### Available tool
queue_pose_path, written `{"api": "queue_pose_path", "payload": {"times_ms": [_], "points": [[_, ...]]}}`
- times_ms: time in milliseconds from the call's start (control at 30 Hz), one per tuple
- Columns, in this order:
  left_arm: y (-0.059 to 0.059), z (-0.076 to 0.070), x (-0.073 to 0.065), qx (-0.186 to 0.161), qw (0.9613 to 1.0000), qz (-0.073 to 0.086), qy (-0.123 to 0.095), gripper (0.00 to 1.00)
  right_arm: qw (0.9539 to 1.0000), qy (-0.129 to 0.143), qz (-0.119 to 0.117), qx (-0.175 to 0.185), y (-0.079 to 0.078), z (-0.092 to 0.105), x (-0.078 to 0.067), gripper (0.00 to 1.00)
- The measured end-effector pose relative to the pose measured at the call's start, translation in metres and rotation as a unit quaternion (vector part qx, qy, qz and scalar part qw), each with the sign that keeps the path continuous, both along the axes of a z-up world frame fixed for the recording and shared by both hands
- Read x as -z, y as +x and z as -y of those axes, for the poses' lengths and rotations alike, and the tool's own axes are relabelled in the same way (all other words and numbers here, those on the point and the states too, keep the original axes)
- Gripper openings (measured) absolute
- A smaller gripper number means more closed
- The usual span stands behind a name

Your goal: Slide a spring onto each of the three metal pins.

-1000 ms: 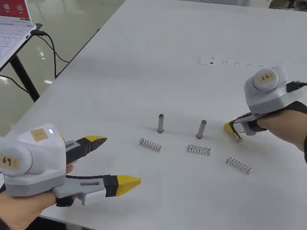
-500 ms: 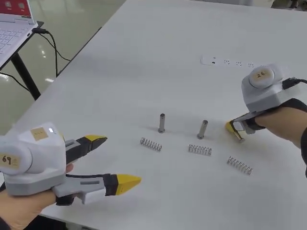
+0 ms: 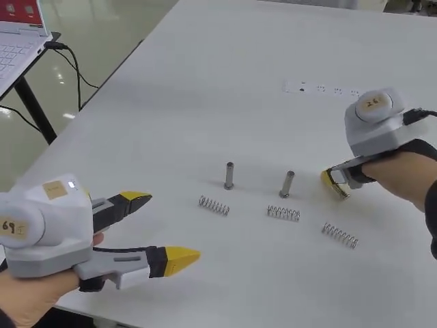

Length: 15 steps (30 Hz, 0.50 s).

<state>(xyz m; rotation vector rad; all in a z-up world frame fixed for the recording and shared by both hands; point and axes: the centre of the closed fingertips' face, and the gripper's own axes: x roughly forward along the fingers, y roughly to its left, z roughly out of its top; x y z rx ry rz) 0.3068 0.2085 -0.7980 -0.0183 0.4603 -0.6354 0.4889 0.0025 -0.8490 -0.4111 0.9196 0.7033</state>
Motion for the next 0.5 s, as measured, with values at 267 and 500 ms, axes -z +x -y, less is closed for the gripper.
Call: {"api": "queue_pose_path", "payload": {"times_ms": [267,500], "points": [[0.001,0.006,-0.004,0.009,0.9999,0.006,0.001,0.76,0.9998,0.011,0.015,0.006,-0.006,0.004,-0.014,0.10],[0.002,0.008,-0.009,0.016,0.9998,0.013,0.003,0.76,0.9995,0.020,0.023,0.007,-0.013,0.005,-0.023,0.10]]}}
